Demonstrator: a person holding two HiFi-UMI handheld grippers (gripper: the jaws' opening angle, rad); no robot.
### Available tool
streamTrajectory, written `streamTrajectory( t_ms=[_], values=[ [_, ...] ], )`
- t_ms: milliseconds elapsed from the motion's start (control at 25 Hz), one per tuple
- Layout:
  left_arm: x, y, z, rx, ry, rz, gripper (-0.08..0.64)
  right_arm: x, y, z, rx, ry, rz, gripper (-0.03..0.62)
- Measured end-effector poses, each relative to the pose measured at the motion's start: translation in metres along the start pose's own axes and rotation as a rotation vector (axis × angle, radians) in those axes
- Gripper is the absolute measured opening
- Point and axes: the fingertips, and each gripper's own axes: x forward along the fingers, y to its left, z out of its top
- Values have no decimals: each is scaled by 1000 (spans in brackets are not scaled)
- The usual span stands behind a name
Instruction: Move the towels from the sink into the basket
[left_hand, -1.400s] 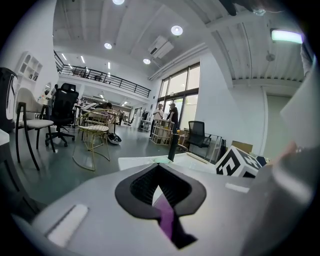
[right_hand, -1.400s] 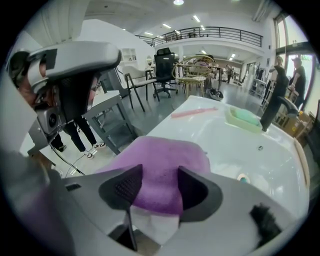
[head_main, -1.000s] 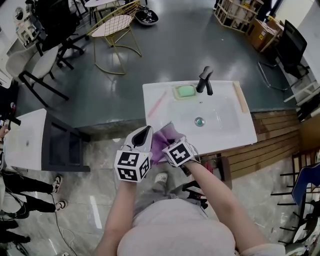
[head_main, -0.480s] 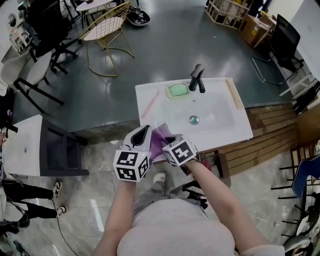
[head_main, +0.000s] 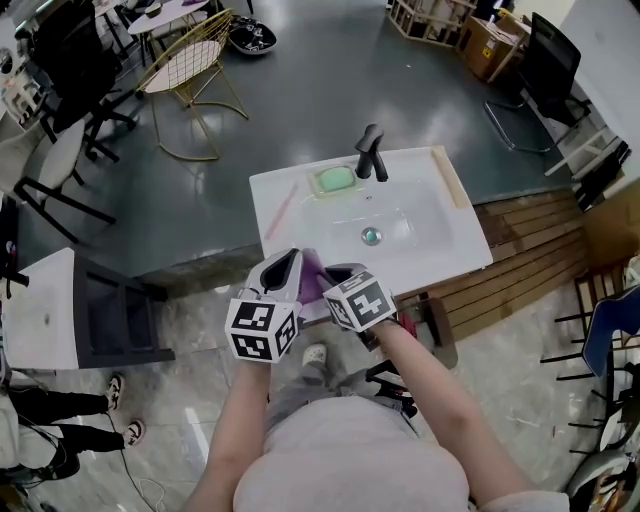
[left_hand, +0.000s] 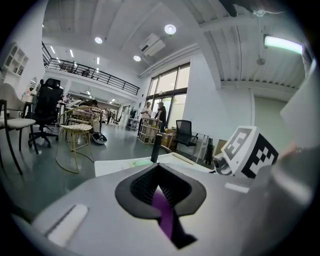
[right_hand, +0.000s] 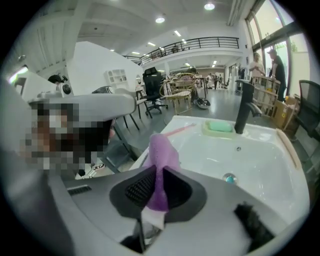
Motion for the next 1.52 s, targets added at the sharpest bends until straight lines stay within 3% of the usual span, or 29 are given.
streamTrajectory(
  t_ms=[880, 1520],
  values=[
    [42, -75, 5, 65, 31, -181, 5, -74, -53, -3, 152, -170, -140, 55],
    [81, -165, 2, 139, 74, -343, 5, -139, -112, -47, 272, -227, -260, 55]
  ],
)
